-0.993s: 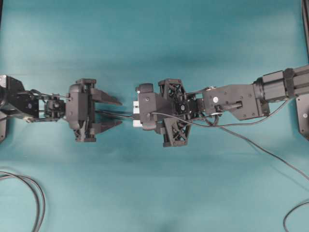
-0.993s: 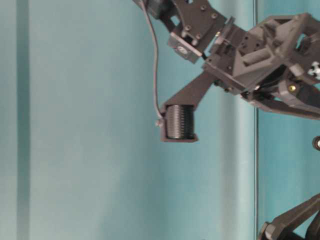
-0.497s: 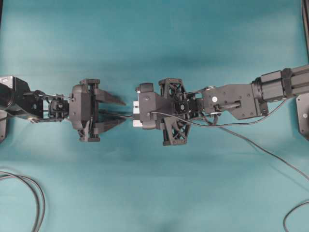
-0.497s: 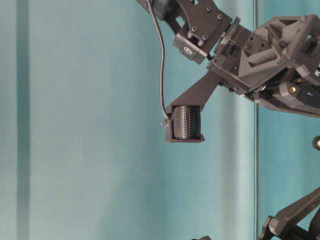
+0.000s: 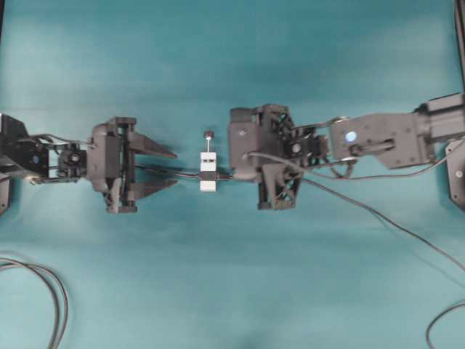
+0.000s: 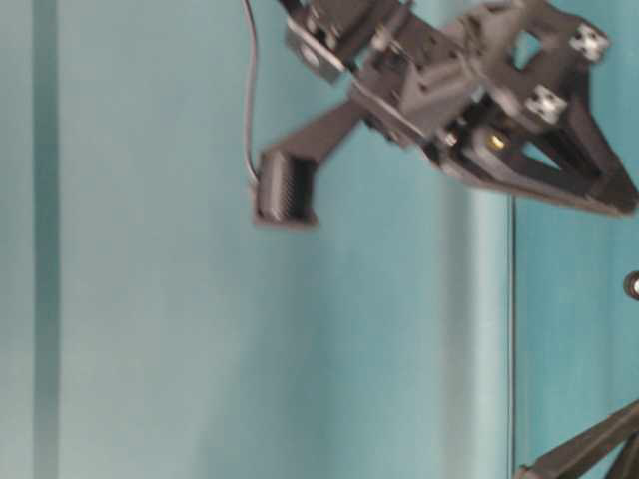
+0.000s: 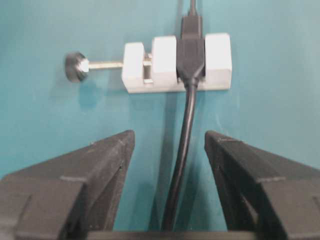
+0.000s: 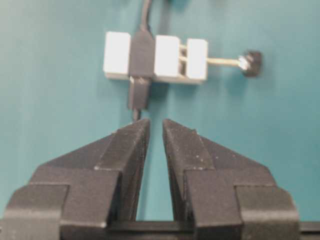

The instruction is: Insert the USB cable into the female connector supported by the left arm.

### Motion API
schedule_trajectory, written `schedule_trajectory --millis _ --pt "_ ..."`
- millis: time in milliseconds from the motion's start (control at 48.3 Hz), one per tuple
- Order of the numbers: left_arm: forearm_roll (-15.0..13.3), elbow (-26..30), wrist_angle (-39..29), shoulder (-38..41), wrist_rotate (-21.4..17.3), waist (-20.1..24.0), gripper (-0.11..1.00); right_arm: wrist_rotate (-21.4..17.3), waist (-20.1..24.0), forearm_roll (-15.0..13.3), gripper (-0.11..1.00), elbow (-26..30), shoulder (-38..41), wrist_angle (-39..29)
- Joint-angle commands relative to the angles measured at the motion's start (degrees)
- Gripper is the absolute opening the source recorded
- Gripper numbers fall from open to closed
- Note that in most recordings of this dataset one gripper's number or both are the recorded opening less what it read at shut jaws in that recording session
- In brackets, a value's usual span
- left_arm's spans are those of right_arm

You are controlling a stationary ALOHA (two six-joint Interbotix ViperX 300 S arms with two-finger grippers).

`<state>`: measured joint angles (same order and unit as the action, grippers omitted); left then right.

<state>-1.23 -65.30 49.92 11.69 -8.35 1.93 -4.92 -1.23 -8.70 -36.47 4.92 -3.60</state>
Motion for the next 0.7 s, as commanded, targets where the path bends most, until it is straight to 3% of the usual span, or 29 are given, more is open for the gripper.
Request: schedule_trajectory --millis 0,248,435,683 --pt "0.1 -0.6 -0.8 -3.0 1.0 0.0 0.67 -0.1 0.0 -0.1 0.22 -1.0 -3.8 1.7" --pt "-1.2 -3.8 -4.6 -10.4 1.1 0.0 0.67 -0.4 -0.1 -0.1 0.22 -5.9 -10.2 1.9" --pt "-1.3 -6.1 -9.6 -16.9 1.3 -0.4 0.67 -2.9 0.0 -0.1 0.22 -10.0 -14.7 2.2" --pt "-1.3 -9.3 -18.1 -27.6 6.1 -0.7 0.67 -6.8 0.0 -0.1 0.22 -14.3 -19.8 2.8"
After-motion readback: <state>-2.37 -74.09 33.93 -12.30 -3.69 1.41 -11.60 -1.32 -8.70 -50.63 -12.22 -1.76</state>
